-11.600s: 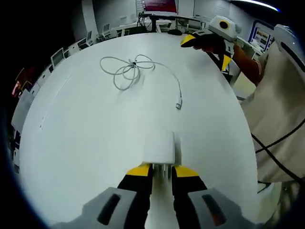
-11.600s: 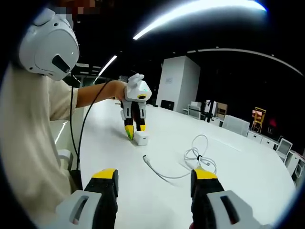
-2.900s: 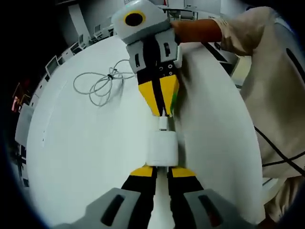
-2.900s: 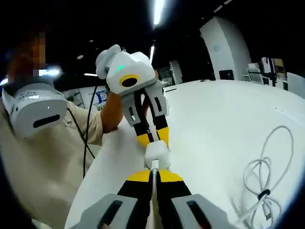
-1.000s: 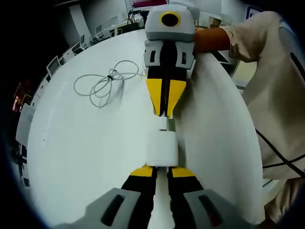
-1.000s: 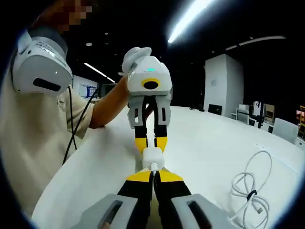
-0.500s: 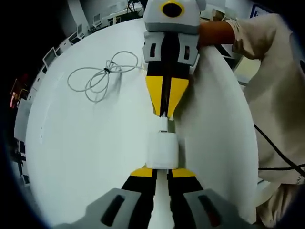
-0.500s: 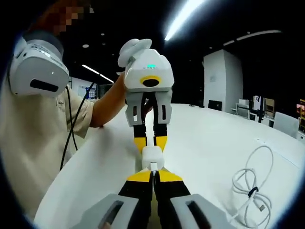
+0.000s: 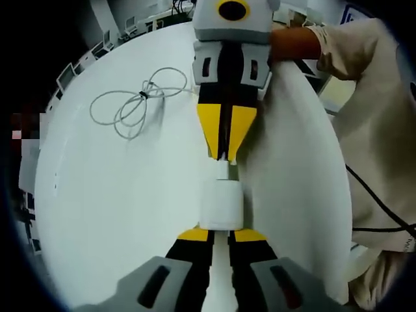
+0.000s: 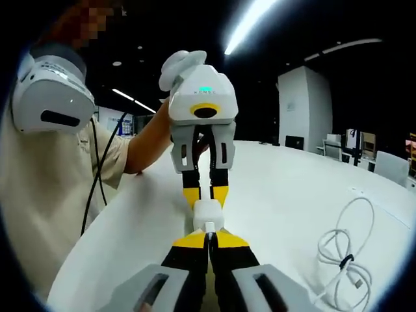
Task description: Plug the desk Type‑C cable into the charger adapter.
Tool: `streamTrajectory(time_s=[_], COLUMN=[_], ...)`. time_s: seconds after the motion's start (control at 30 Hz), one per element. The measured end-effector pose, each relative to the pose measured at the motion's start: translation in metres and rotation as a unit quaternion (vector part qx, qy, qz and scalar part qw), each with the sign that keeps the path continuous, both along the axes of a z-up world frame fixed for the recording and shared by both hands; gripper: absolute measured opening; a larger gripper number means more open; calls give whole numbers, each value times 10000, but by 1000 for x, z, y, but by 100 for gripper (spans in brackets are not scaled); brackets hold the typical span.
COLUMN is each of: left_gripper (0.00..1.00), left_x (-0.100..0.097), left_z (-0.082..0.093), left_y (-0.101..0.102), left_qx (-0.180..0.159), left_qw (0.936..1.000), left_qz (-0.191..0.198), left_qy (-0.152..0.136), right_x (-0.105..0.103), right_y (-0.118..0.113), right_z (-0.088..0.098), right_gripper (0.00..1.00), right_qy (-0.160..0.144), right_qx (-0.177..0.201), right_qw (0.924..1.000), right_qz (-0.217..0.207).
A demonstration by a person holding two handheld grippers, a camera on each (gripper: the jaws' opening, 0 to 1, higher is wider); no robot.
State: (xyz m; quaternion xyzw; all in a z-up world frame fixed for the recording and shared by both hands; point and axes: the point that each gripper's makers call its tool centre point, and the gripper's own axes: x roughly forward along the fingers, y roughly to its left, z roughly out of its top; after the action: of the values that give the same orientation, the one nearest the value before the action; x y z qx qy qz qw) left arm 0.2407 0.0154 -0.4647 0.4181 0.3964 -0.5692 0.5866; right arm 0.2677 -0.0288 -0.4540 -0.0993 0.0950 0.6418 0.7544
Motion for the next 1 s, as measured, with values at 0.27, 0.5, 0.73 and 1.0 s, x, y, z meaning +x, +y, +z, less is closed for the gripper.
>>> streamTrajectory(time_s=[0.27,0.5,0.73,1.0], left_gripper=[13,20,26,29], left_x=[4,6,13,25], left_z=[2,3,19,34], left_y=[1,4,3,11], left_qx=[-317,-538,-1116,-1544], left_qw=[9988,9978,9903,9790], left_qz=[-161,-39,15,317], left_qy=[-327,-379,-823,-1291], right_x=[-4,-4,-19,-5], right_y=[1,5,2,-10], right_z=[5,11,31,52], right_gripper=[6,11,13,21], right_qy=[7,-67,-201,-414], right_qx=[96,177,223,394], right_qw=[9999,9998,9994,9954], right_qz=[-58,-25,-158,-768])
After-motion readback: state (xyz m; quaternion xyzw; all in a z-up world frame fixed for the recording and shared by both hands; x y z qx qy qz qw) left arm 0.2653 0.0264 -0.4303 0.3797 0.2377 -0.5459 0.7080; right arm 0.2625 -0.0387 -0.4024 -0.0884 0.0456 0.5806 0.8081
